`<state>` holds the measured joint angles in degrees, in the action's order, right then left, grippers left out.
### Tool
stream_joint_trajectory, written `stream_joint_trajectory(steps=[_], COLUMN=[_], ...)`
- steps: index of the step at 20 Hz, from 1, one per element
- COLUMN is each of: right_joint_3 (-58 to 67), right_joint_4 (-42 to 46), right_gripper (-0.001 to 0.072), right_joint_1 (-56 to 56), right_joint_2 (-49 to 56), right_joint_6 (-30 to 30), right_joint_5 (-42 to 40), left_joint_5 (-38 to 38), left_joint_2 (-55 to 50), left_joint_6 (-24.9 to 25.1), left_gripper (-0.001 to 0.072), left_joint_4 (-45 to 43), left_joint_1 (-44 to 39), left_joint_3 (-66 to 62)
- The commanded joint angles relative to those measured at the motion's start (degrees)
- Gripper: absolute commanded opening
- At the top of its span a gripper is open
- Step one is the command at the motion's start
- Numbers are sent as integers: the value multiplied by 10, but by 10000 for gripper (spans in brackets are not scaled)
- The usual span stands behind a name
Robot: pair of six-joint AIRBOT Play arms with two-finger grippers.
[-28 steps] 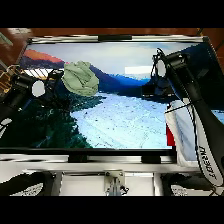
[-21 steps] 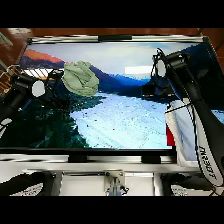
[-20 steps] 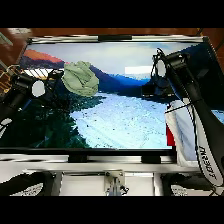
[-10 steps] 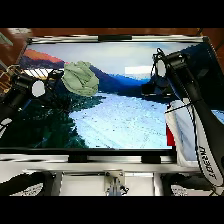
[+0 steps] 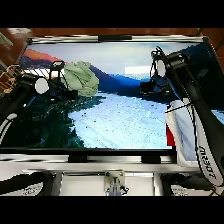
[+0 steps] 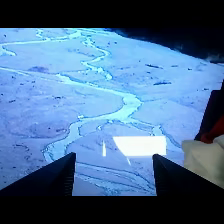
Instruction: Fold the shirts.
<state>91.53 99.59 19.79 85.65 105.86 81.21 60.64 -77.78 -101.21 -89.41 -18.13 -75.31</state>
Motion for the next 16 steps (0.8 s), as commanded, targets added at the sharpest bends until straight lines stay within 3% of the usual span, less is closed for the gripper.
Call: stream_joint_trajectory(steps=[1, 5, 8, 13, 14, 16], right_joint_3=[1, 1, 1, 1, 1, 1], right_joint_4=[-3, -14, -22, -29, -37, -63], right_gripper=[590, 590, 590, 590, 590, 590], right_joint_1=[0, 0, 0, 0, 0, 0], right_joint_2=[0, 0, 0, 0, 0, 0], right_joint_6=[-7, -68, -76, -77, -77, -83], right_joint_5=[-28, -46, -45, -45, -45, -45], left_joint_5=[-66, -61, -61, -60, -59, -52], left_joint_2=[-99, -257, -343, -393, -394, -392], left_joint_6=[13, 49, 55, 55, 55, 59], left_gripper=[716, 716, 716, 698, 558, 31], left_joint_4=[14, 50, 51, 70, 70, 70], left_joint_1=[46, 90, 99, 99, 99, 99], left_joint_3=[-92, -245, -312, -324, -324, -329])
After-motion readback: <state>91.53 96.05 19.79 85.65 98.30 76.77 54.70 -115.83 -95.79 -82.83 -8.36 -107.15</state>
